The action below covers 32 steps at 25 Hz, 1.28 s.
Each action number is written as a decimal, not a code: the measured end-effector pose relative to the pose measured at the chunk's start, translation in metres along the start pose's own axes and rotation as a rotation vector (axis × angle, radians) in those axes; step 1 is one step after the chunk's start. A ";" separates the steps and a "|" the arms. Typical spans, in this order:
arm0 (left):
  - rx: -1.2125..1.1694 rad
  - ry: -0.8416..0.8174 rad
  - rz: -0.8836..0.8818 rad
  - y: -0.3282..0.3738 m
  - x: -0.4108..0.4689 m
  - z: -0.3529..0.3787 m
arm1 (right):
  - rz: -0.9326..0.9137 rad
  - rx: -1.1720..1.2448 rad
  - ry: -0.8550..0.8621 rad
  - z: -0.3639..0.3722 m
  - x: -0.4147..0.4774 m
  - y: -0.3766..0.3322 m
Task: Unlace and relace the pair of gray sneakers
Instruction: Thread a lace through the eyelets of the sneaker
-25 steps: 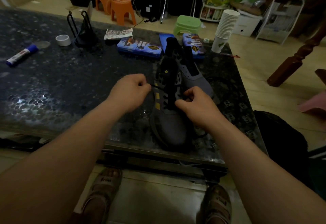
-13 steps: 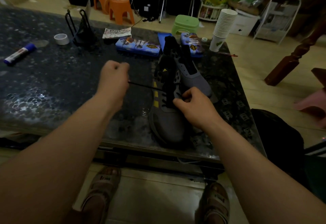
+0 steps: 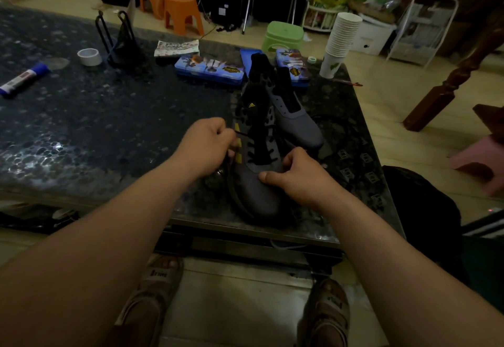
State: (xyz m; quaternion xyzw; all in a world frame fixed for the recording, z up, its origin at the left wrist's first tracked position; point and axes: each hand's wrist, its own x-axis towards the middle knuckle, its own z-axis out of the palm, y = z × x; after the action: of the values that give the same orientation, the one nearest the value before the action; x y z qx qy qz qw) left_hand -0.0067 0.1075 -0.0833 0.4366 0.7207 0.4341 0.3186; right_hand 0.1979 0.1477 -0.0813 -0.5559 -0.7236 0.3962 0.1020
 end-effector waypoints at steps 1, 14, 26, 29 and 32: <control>-0.152 0.036 -0.066 0.000 0.001 -0.003 | 0.001 -0.001 -0.003 0.001 0.000 0.001; -0.238 0.094 -0.087 -0.005 0.002 0.011 | 0.027 0.245 -0.093 0.008 0.005 0.009; 0.135 -0.252 0.056 -0.004 -0.012 0.002 | -0.066 0.050 0.012 0.009 0.007 0.001; 0.031 -0.228 0.055 -0.005 -0.012 0.000 | -0.069 0.029 0.123 0.009 0.008 -0.001; -0.355 -0.118 -0.085 0.001 -0.006 -0.009 | -0.232 -0.083 0.340 0.002 0.018 -0.004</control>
State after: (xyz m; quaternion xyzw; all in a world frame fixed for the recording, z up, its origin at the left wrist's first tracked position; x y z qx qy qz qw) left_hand -0.0115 0.0993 -0.0779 0.3673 0.6306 0.5142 0.4506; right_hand 0.1870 0.1625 -0.0851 -0.5315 -0.7709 0.2520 0.2445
